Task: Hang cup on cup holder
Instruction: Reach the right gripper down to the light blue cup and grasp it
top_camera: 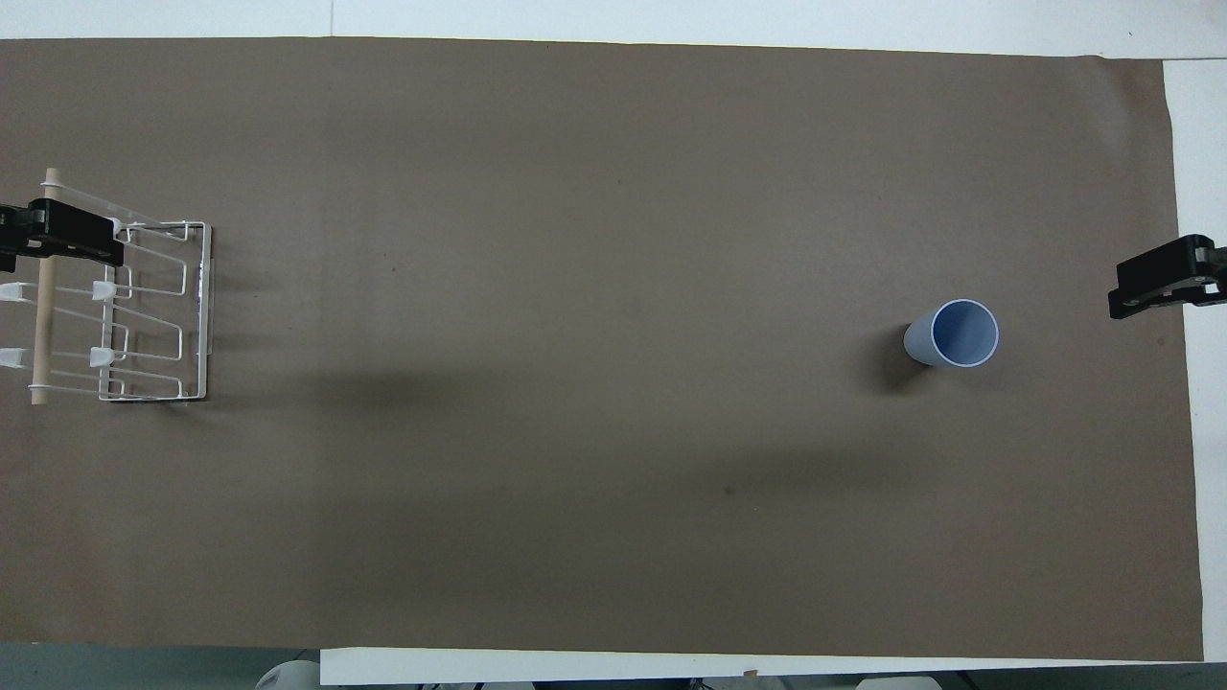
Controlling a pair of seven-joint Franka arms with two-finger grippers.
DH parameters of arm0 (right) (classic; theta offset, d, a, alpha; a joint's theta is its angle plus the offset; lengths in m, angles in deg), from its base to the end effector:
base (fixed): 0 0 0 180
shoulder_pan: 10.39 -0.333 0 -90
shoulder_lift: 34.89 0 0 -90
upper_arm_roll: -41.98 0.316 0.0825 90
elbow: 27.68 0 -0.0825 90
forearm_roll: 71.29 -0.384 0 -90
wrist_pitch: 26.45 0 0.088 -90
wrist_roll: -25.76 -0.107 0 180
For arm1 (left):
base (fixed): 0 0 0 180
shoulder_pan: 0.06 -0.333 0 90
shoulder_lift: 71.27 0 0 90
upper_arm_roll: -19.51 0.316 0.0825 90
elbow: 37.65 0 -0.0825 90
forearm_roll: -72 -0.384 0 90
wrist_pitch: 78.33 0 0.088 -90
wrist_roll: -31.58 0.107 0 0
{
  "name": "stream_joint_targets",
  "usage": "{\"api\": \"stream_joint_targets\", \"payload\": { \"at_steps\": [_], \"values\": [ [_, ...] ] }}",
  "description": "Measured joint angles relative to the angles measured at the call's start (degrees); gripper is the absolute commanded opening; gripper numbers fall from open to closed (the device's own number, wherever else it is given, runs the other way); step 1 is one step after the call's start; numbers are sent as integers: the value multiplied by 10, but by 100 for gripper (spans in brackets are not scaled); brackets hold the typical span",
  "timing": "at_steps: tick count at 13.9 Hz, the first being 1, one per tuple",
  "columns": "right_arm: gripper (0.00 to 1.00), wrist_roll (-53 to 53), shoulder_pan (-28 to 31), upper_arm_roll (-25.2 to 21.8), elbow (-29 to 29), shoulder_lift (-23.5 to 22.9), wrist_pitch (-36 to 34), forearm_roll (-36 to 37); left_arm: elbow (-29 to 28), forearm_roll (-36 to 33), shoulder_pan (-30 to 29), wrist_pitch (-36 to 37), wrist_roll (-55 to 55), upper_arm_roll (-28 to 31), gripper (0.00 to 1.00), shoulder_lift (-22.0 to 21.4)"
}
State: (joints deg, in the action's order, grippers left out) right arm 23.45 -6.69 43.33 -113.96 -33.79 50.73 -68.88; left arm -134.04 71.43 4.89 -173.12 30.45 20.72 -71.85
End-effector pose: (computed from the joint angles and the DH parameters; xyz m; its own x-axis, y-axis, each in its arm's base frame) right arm 0.5237 -0.0266 0.6469 0.9864 -0.0902 -0.1372 -0.0843 -0.9953 0.0479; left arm 0.5546 -0.0352 0.5845 0.9988 -0.0464 -0.0176 -0.0465 -0.9989 -0.0100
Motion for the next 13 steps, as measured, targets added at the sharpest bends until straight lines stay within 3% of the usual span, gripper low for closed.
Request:
{"api": "stream_joint_targets", "payload": {
  "at_steps": [7,13],
  "values": [
    [100,25,0,-2,-19,4,24,0,0,0,0,0,0,0,100,0],
    [100,53,5,-4,-248,33,287,0,0,0,0,1,0,0,100,0]
  ]
}}
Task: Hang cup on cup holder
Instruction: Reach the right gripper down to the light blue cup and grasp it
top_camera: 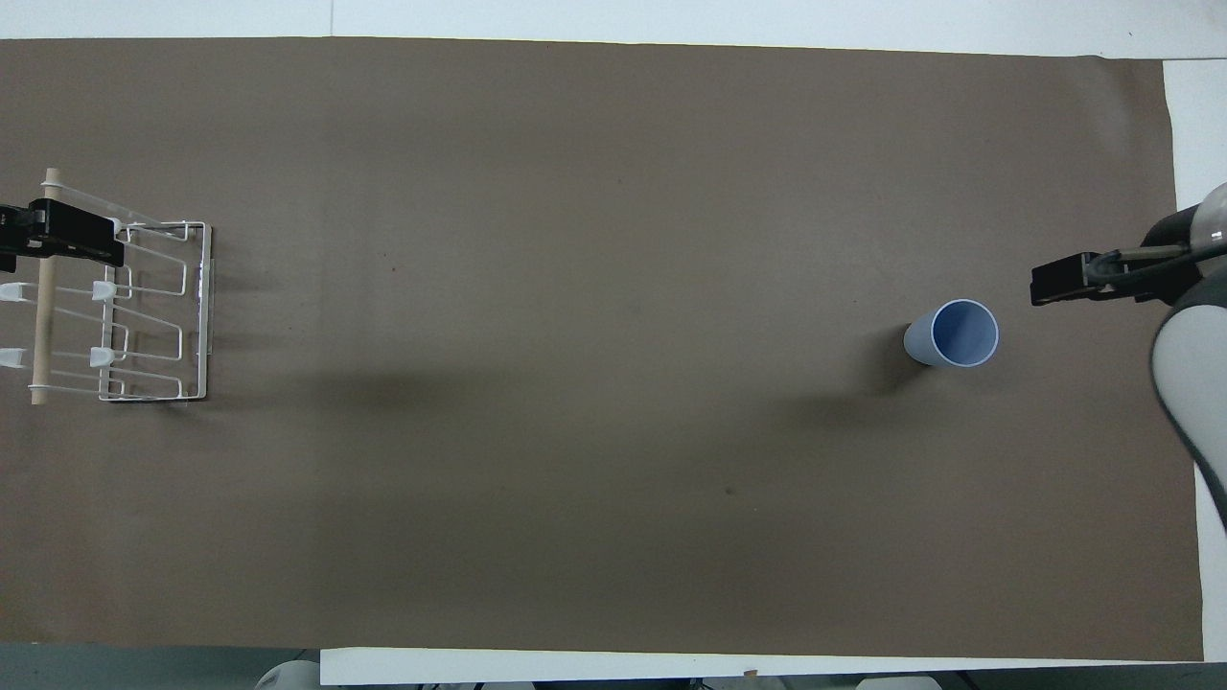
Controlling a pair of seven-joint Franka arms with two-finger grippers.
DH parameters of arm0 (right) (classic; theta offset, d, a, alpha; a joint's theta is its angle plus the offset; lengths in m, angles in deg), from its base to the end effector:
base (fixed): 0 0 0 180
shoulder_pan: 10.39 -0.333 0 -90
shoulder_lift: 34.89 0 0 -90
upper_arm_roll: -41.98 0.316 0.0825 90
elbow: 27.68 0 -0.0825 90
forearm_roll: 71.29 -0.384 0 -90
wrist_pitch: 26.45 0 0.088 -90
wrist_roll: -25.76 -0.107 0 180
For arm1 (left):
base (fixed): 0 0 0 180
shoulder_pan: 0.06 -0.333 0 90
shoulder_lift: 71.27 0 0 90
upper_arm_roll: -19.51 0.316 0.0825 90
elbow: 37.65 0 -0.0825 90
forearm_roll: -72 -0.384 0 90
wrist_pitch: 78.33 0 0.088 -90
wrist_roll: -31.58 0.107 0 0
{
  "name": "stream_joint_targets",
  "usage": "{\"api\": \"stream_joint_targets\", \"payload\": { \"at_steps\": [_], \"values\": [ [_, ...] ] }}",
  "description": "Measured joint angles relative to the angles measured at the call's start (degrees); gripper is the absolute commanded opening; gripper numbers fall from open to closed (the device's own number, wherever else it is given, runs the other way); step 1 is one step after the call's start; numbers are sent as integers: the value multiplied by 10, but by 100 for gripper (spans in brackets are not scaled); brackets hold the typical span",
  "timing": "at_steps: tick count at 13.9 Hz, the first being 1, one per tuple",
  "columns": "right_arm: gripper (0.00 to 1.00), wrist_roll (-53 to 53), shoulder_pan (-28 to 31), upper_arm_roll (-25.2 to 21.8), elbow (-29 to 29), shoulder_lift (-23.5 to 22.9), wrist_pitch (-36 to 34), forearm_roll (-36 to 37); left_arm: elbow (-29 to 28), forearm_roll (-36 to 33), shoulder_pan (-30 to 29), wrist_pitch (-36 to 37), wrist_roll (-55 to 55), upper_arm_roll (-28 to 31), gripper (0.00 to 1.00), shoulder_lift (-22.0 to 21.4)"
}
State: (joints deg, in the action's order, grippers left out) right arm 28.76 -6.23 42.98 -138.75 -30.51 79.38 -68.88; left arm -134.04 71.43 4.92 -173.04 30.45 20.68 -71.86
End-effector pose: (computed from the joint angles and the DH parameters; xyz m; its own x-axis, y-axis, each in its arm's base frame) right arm 0.5351 -0.0326 0.5149 0.9998 0.0086 -0.0174 0.0093 -0.9991 0.0408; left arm 0.5544 -0.0359 0.5845 0.9987 -0.0476 -0.0188 -0.0478 -0.9988 -0.0101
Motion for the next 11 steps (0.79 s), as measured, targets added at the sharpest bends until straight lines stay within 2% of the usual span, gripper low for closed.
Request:
{"api": "stream_joint_targets", "payload": {
  "at_steps": [2,7,8,9,11],
  "values": [
    [100,20,9,-1,-44,-17,52,0,0,0,0,0,0,0,100,0],
    [98,76,24,-2,-87,-67,106,-22,0,0,0,0,0,0,100,0],
    [94,78,26,-2,-94,-76,119,-36,0,0,0,0,0,0,100,0],
    [84,78,26,-2,-98,-84,131,-43,0,0,0,0,0,-1,100,0],
    [59,78,26,-1,-101,-97,148,-45,0,0,0,0,0,-1,100,0]
  ]
}}
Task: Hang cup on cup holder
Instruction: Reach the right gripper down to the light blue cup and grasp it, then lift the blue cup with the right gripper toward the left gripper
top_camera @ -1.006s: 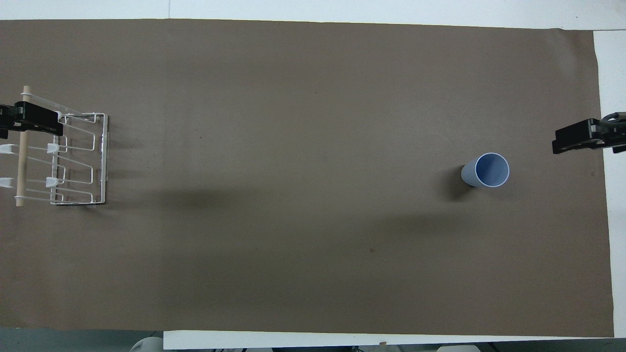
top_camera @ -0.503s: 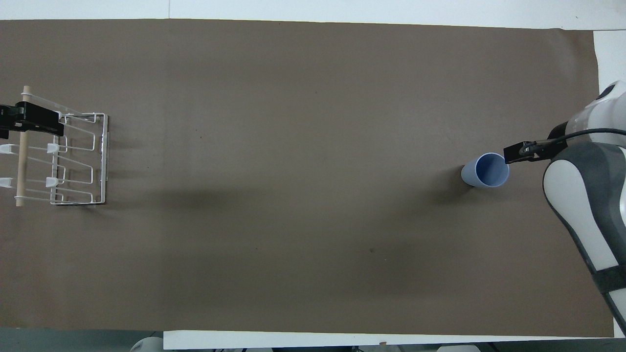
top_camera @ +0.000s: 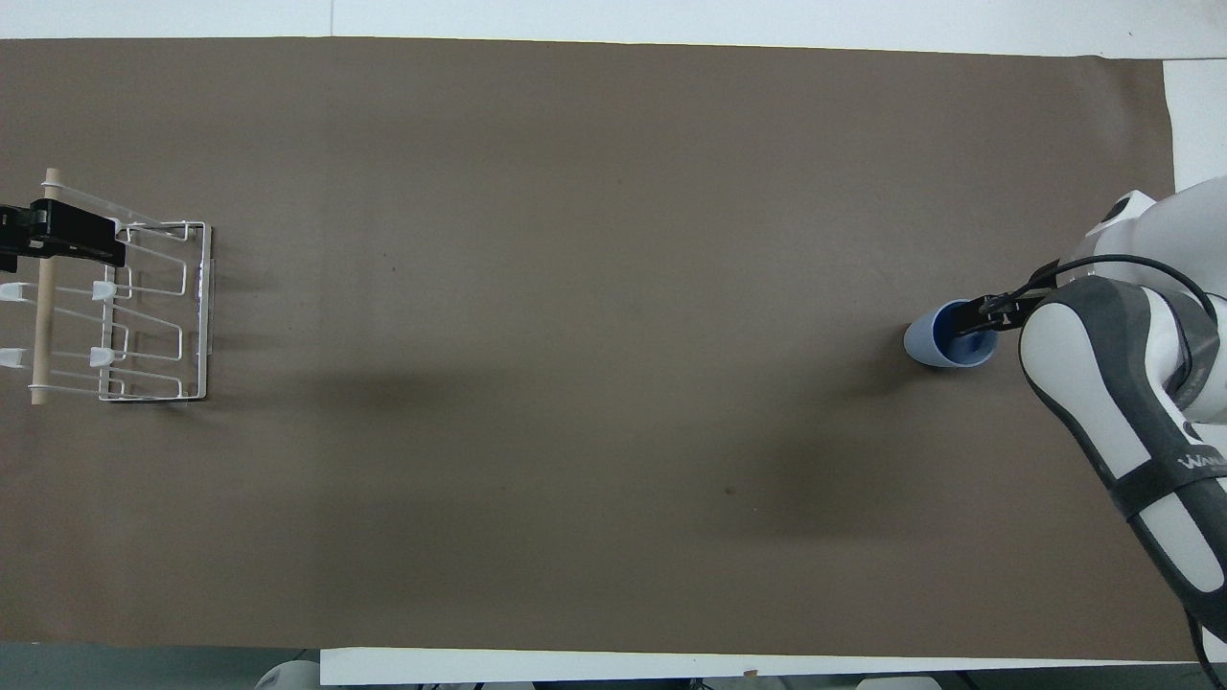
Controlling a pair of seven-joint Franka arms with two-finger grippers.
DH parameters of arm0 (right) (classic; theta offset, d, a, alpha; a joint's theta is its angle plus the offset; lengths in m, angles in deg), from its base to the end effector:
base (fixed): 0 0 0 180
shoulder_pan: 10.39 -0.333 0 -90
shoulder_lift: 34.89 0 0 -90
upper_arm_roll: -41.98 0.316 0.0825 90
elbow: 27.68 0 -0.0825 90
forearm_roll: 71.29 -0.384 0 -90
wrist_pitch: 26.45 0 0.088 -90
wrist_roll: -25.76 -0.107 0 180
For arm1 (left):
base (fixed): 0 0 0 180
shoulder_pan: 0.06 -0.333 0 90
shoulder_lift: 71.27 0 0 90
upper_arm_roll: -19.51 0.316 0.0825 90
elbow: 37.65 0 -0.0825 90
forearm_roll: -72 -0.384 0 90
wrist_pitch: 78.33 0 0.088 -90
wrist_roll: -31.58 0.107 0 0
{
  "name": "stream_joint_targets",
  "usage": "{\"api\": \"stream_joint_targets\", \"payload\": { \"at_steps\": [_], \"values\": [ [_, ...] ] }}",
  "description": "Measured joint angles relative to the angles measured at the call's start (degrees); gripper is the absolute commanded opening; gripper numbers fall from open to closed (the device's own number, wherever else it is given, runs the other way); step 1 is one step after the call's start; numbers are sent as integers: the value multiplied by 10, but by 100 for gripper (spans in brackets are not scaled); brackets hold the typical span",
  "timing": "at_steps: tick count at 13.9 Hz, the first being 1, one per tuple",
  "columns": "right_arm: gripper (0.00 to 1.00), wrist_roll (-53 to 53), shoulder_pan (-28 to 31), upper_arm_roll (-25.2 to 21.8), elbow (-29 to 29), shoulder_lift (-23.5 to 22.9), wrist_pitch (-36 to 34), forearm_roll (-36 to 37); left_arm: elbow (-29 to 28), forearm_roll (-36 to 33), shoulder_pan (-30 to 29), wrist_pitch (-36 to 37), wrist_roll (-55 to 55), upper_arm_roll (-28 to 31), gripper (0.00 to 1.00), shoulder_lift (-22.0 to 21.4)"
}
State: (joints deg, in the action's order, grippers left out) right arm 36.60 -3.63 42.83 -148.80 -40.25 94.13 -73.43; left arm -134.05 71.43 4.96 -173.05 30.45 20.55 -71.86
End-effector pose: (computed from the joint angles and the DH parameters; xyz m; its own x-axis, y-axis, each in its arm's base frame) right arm 0.5433 -0.0545 0.3625 0.9932 0.0674 -0.0953 0.0629 -0.9968 -0.0502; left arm 0.5543 -0.0375 0.5844 0.9985 -0.0505 -0.0188 -0.0507 -0.9987 -0.0101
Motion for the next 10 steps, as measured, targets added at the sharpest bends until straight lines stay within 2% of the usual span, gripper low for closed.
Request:
{"api": "stream_joint_targets", "payload": {
  "at_steps": [2,5,6,9,10],
  "values": [
    [34,0,0,0,-2,-5,3,0,0,0,0,0,0,0,100,0],
    [4,0,-1,1,-6,-6,9,0,0,0,0,0,0,-1,100,0],
    [0,0,-2,1,-6,-6,9,-1,0,0,0,0,0,-1,100,0],
    [0,4,-3,1,0,-6,1,-1,0,0,0,0,0,-1,100,0],
    [0,10,-3,2,14,-5,-24,-1,0,0,0,0,0,-1,100,0]
  ]
}}
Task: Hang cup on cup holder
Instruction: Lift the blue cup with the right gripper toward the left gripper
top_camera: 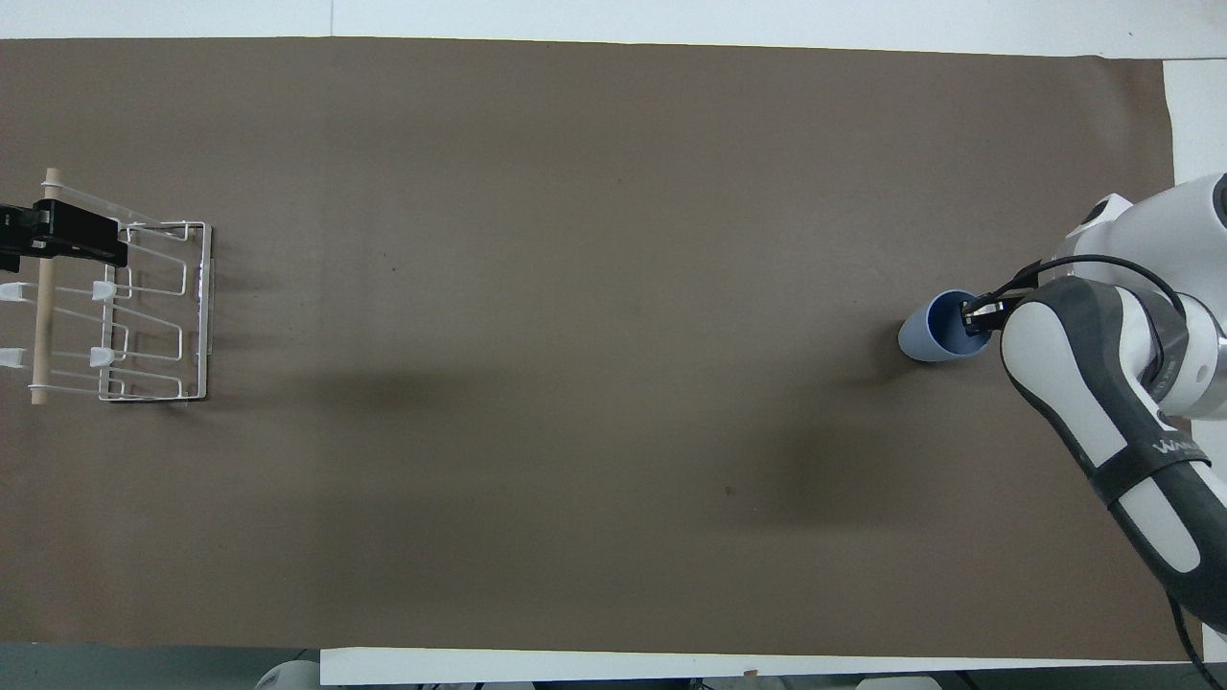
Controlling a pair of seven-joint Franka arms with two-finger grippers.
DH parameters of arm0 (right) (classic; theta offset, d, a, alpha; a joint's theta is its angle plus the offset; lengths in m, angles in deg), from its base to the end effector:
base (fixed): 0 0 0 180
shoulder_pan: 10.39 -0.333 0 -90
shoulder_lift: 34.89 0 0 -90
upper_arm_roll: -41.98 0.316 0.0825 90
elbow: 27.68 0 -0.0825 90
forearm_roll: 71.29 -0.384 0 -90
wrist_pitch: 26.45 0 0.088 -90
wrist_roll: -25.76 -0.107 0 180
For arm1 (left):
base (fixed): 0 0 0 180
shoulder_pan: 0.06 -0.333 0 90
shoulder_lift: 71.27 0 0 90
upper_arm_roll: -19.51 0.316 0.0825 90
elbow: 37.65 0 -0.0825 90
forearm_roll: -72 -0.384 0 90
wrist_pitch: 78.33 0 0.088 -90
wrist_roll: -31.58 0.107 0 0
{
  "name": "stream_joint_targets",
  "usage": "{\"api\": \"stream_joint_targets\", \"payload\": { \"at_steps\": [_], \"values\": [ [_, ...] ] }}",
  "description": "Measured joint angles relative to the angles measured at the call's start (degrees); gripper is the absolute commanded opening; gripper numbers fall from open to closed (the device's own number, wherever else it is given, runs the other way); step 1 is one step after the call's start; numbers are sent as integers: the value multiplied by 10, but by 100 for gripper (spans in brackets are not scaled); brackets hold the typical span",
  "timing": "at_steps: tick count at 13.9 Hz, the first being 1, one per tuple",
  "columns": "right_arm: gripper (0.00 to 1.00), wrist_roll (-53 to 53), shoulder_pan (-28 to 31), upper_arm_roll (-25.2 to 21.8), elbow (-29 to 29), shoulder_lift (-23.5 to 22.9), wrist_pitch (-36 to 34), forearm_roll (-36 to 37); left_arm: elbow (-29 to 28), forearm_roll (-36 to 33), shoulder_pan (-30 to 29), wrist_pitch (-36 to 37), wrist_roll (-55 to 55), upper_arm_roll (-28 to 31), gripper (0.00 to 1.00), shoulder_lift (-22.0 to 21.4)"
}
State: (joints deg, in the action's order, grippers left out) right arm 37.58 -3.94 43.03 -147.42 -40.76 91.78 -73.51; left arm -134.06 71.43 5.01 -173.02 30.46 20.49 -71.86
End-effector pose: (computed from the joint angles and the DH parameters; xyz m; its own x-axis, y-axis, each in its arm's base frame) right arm 0.5459 -0.0497 0.3650 0.9884 0.0943 -0.1192 0.0877 -0.9944 -0.0590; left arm 0.5542 -0.0386 0.5843 0.9984 -0.0526 -0.0195 -0.0528 -0.9986 -0.0101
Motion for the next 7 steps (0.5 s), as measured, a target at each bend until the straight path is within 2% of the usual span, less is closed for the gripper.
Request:
{"api": "stream_joint_targets", "payload": {
  "at_steps": [2,4,7],
  "values": [
    [0,2,-1,11,54,7,-81,-26,0,0,0,0,0,0,100,0],
    [0,-3,-2,29,124,24,-173,-92,0,0,0,3,0,0,100,0],
    [0,-83,-18,42,198,50,-244,-193,0,0,0,7,0,0,100,0]
  ]
}}
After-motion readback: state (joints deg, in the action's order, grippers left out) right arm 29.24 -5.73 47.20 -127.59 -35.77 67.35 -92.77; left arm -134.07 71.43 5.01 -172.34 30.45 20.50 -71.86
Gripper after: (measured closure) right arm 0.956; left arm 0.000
